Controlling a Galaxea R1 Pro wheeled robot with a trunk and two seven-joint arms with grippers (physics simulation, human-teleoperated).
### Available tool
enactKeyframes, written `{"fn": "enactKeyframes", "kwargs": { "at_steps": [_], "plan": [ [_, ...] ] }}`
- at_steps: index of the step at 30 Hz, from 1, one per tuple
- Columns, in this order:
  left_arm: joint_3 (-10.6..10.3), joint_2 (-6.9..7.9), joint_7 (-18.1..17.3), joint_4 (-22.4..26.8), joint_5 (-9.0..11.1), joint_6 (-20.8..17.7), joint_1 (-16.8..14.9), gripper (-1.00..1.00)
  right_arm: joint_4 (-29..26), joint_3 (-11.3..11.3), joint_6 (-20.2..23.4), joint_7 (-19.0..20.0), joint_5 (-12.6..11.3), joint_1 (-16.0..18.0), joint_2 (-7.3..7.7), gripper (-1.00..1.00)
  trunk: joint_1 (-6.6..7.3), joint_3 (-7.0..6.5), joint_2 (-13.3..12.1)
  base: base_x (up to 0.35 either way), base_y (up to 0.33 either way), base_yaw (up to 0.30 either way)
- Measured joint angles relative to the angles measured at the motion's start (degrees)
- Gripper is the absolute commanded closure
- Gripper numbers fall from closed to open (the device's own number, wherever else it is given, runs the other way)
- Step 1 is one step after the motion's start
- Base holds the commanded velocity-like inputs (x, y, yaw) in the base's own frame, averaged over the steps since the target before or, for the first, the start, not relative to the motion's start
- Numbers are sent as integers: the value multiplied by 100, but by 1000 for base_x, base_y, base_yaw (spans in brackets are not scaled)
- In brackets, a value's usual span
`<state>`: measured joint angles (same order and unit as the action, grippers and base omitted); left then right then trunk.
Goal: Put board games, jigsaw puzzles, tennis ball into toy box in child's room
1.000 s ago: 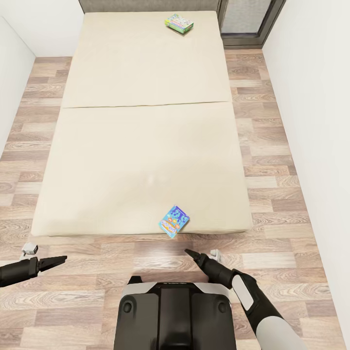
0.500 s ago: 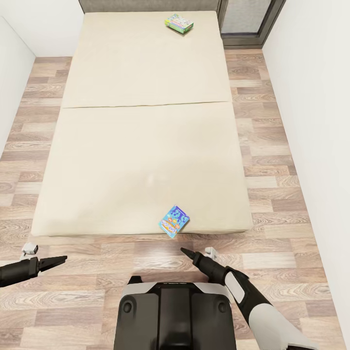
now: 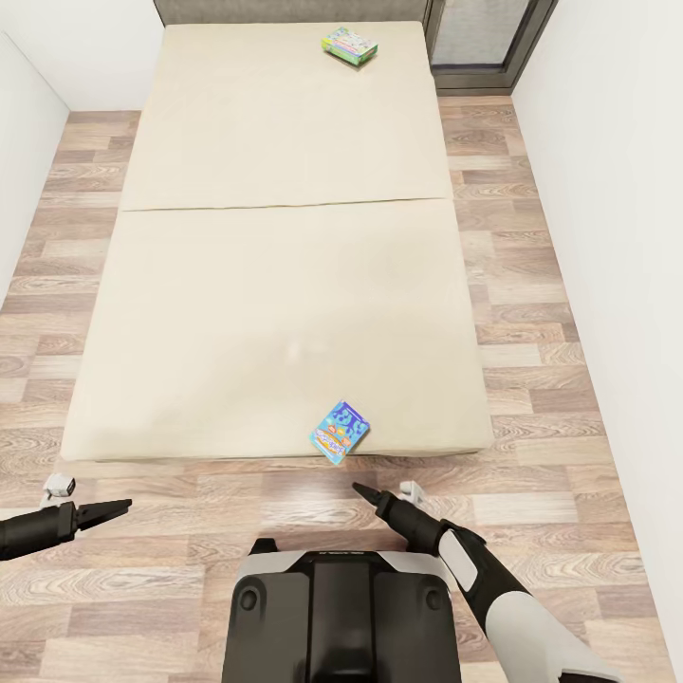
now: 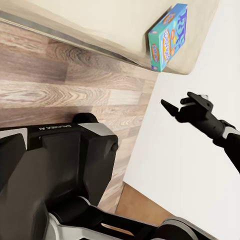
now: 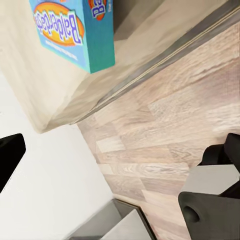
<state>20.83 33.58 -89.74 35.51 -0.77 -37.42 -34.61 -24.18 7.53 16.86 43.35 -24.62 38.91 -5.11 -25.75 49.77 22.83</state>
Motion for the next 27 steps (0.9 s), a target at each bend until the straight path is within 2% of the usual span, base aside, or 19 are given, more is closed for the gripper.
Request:
{"fn": "enactKeyframes", "kwargs": {
  "at_steps": [12,17,27],
  "plan": [
    [-10,-9,0,0,-2,-40,0,-100,15,-218,-167,868,-17,0,53,-100,0,0,0,0,0,0],
    [-11,-16,0,0,-2,-55,0,-100,11,-242,-177,977,-20,0,59,-100,0,0,0,0,0,0],
    [-19,-120,0,0,-2,-89,0,-100,1,-256,-201,1009,-27,0,40,-100,0,0,0,0,0,0]
  ]
}}
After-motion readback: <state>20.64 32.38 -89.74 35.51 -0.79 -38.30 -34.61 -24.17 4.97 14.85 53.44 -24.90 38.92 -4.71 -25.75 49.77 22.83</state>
